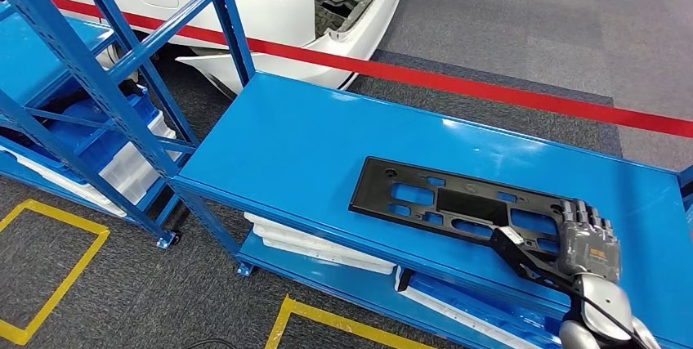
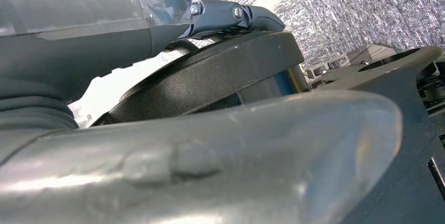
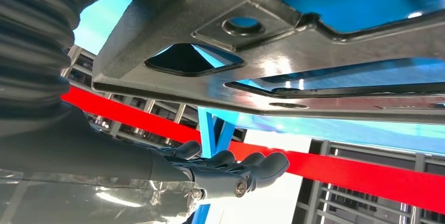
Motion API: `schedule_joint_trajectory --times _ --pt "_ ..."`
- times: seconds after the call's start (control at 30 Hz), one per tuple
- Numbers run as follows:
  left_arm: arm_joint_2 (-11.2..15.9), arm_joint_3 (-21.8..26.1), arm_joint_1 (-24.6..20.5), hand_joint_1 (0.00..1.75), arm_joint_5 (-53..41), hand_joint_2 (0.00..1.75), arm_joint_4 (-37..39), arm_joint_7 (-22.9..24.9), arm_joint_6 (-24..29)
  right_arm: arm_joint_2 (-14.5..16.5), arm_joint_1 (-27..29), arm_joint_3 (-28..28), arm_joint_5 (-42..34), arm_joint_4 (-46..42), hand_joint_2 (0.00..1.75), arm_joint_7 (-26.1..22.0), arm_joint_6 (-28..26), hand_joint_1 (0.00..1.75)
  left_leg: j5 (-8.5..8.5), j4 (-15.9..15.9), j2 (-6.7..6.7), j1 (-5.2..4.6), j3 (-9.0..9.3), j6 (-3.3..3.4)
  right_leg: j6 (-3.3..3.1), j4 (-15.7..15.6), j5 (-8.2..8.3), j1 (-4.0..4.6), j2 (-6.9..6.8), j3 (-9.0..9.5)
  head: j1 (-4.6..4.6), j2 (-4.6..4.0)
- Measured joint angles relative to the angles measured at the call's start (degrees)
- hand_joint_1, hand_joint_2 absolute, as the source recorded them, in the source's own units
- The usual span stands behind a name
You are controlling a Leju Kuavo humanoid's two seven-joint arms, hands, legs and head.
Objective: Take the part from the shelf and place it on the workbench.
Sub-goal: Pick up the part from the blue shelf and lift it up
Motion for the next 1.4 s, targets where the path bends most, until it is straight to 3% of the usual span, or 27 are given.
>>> schedule_joint_trajectory --times 0.1,0.67,1.4 --pt "0.0 0.0 0.0 0.00 0.0 0.00 0.0 0.0 0.0 0.0 0.1 0.0 -0.1 0.2 1.75 0.0 0.0 1.75 0.00 0.0 0.00 0.00 0.04 0.00 0.01 0.0 0.01 0.01 0.00 0.05 0.00 0.01" --pt "0.0 0.0 0.0 0.00 -1.9 0.00 0.2 -2.0 -0.9 -0.4 4.7 -3.3 8.7 0.4 1.75 -1.7 -13.9 1.75 -0.07 0.0 -0.01 0.01 -0.03 0.12 0.11 -0.1 -0.02 -0.01 -0.01 0.00 0.01 -0.01" --pt "0.0 0.0 0.0 0.00 -2.6 0.00 0.4 -2.2 -0.9 -1.4 5.2 -5.7 10.1 -0.5 1.75 -4.6 -16.7 1.75 -0.11 0.0 0.01 0.02 -0.11 0.19 0.14 -0.1 -0.02 -0.05 0.02 -0.04 0.00 0.00"
